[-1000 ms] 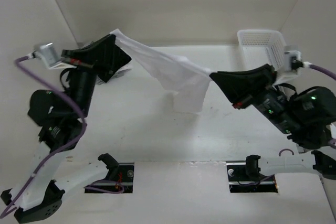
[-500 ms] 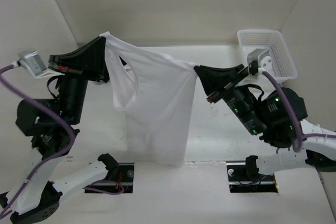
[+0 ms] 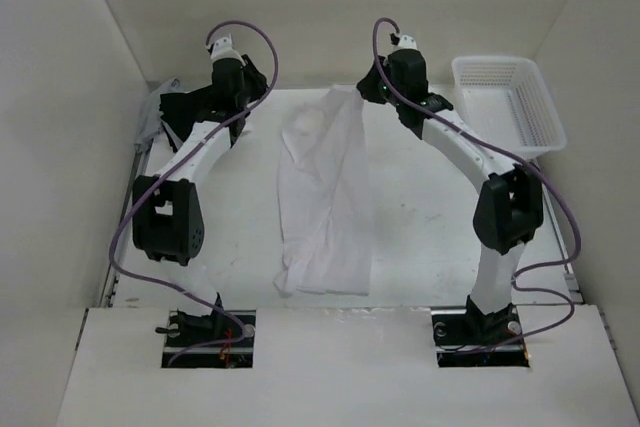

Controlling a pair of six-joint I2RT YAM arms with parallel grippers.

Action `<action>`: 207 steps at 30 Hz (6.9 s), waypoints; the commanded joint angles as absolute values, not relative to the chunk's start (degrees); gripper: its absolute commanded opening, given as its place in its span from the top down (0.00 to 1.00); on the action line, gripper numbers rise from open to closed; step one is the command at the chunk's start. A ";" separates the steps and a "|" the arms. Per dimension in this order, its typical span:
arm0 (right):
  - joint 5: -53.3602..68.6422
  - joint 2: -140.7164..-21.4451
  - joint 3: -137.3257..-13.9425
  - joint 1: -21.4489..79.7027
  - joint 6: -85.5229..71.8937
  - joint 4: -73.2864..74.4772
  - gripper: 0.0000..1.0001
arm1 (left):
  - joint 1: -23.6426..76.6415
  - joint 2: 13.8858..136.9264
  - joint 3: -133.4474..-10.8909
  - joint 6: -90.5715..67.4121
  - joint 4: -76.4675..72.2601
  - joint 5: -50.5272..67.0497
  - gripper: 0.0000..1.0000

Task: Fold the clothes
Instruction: Flatten the tank top out

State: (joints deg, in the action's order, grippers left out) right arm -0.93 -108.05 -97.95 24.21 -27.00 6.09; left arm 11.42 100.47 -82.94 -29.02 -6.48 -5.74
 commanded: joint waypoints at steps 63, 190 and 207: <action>4.75 -92.81 -34.89 34.94 -50.80 -24.59 0.89 | 30.55 23.99 -25.48 -47.47 13.64 -15.22 0.96; -0.61 -63.23 -54.67 23.94 -37.01 2.61 1.00 | 32.12 21.99 -30.84 -44.83 16.60 -13.36 0.99; 7.11 -83.18 -56.84 16.31 -38.85 -7.55 0.98 | 31.07 14.06 -19.17 -51.76 25.67 -13.10 0.99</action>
